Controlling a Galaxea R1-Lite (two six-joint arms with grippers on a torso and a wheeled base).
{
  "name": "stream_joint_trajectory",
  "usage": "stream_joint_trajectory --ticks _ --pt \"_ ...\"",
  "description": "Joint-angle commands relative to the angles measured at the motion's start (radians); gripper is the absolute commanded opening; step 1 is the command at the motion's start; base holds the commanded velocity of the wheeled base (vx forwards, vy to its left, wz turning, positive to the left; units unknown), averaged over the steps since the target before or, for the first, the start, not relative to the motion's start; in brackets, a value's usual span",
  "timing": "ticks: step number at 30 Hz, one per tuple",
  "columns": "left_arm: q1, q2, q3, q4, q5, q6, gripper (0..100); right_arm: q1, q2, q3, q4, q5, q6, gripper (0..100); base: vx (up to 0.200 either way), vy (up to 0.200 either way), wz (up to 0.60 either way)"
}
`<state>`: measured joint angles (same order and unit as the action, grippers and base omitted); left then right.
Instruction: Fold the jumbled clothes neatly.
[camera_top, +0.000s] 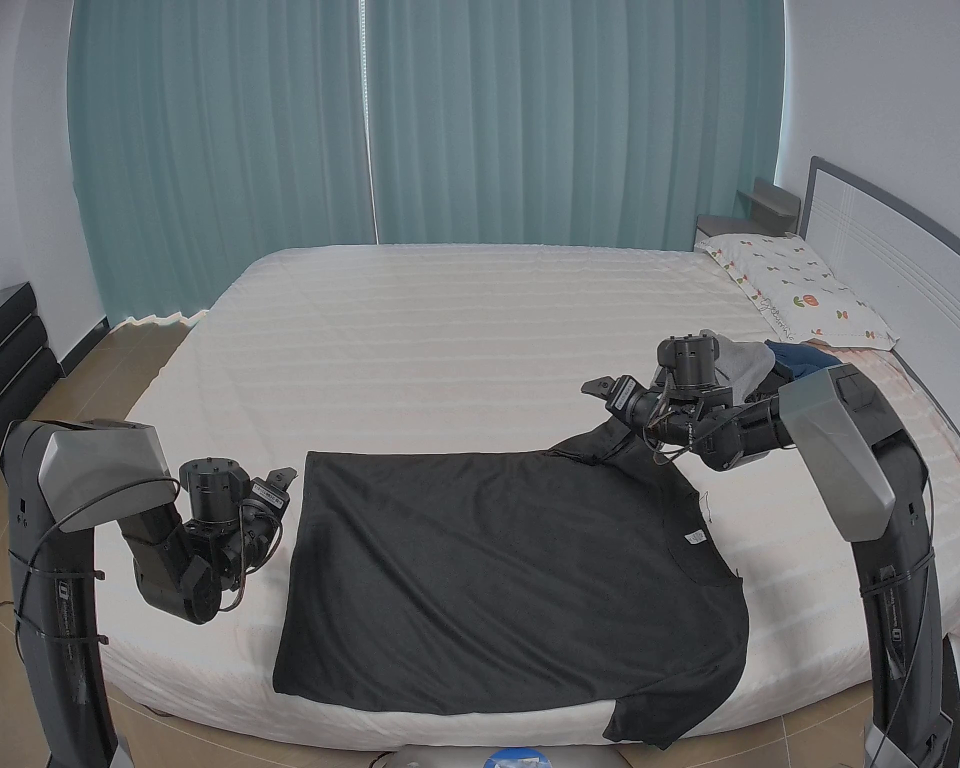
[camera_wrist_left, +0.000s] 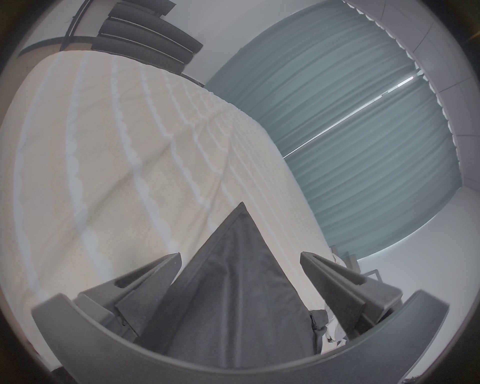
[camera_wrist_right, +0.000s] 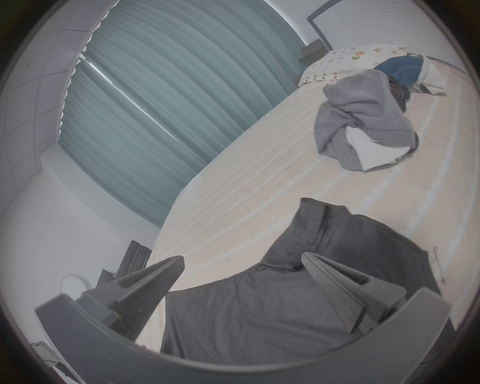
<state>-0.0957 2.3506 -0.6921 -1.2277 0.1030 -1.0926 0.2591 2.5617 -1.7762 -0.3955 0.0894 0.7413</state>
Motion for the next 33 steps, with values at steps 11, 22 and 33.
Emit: stream_joint_trajectory --ticks 11,22,33 --pt "-0.004 0.016 0.117 -0.107 -0.009 -0.007 100 -0.003 0.245 -0.224 0.103 -0.003 0.138 100 0.0 0.0 0.0" --pt "-0.004 0.016 0.117 -0.107 -0.009 -0.006 100 -0.055 0.209 -0.224 0.096 -0.016 0.133 100 0.0 0.0 0.0" --pt "-0.01 0.021 0.117 -0.107 -0.006 -0.003 100 -0.166 0.204 -0.209 0.119 -0.005 -0.048 100 0.0 0.0 0.0"
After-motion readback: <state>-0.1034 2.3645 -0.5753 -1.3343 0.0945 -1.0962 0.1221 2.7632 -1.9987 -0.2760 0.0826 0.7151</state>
